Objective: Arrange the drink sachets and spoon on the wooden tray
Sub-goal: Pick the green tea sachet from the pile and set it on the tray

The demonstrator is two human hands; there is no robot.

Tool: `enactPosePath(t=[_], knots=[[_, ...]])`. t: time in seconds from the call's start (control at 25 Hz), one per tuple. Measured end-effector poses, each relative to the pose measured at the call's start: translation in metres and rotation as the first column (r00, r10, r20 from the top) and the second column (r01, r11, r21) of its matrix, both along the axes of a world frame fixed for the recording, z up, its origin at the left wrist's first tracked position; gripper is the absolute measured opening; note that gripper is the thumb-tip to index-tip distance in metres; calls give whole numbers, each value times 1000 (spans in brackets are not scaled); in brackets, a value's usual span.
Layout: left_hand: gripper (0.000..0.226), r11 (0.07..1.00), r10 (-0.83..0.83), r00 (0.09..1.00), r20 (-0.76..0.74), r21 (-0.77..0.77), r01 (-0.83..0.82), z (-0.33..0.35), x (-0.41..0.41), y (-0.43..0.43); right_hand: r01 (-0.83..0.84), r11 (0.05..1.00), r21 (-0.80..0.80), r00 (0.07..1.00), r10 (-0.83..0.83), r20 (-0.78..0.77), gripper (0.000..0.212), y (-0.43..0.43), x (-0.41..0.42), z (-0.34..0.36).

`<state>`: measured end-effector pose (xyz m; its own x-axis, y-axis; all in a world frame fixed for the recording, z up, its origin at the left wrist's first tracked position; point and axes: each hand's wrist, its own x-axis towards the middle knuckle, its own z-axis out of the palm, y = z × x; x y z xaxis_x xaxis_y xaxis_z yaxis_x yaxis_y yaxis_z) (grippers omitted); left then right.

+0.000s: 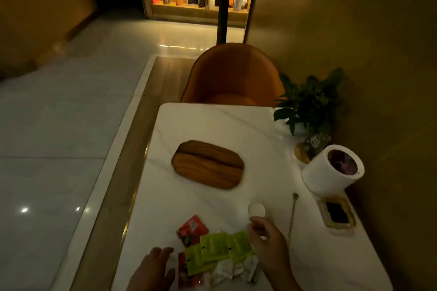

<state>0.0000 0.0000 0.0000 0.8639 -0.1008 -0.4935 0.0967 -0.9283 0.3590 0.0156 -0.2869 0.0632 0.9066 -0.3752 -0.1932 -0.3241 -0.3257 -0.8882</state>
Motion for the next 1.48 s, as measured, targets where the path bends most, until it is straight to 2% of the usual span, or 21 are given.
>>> enactPosePath(t=[0.08, 0.16, 0.24, 0.48, 0.6, 0.72, 0.84, 1.0, 1.08, 1.16, 1.24, 1.32, 1.4, 1.44, 1.48], knots=[[58, 999, 23, 999, 42, -25, -22, -2, -1, -7, -113, 989, -97, 992, 107, -66, 34, 1, -4, -14], [51, 999, 29, 995, 91, -19, -27, -4, -1, -18, -232, 963, -137, 968, 214, -133, 25, 6, -10, -26], [52, 1000, -13, 997, 79, 8, 12, -4, 0, -31, -352, 917, -187, 930, 320, -184, 22, 10, -11, -39], [74, 977, -212, 972, 106, 57, 207, -4, 16, -58, -656, 622, -427, 755, 559, -343, 49, 9, -1, -60], [79, 947, -311, 934, 178, 139, 289, -6, 28, -73, -711, 431, -555, 688, 588, -425, 61, 4, 6, -68], [80, 903, -414, 896, 160, 195, 383, -10, 38, -85, -722, 325, -611, 657, 599, -458, 66, -1, 10, -72], [74, 888, -441, 880, 178, 229, 399, -12, 42, -92, -743, 273, -612, 627, 603, -493, 68, -5, 11, -76], [64, 892, -434, 871, 231, 247, 379, -7, 39, -92, -769, 266, -581, 601, 610, -516, 74, -10, 13, -81], [63, 937, -343, 901, 265, 169, 306, -4, 37, -88, -784, 255, -566, 585, 611, -534, 73, -10, 16, -80], [62, 989, -136, 967, 213, -24, 144, 4, 35, -85, -778, 246, -577, 588, 608, -533, 68, -10, 19, -79], [45, 968, 103, 989, 107, -238, -76, 18, 31, -83, -755, 247, -608, 611, 601, -515, 56, -11, 20, -76], [22, 829, 335, 937, -96, -444, -341, 30, 28, -79, -710, 252, -658, 648, 600, -469, 31, -12, 20, -72], [21, 662, 451, 832, -324, -504, -555, 36, 24, -71, -714, 273, -644, 648, 607, -461, 15, -13, 21, -65], [17, 619, 463, 791, -399, -493, -611, 38, 22, -67, -722, 316, -616, 654, 601, -459, 13, -14, 21, -61], [16, 587, 457, 764, -455, -491, -643, 40, 20, -64, -702, 406, -586, 693, 580, -428, 12, -16, 21, -56]])
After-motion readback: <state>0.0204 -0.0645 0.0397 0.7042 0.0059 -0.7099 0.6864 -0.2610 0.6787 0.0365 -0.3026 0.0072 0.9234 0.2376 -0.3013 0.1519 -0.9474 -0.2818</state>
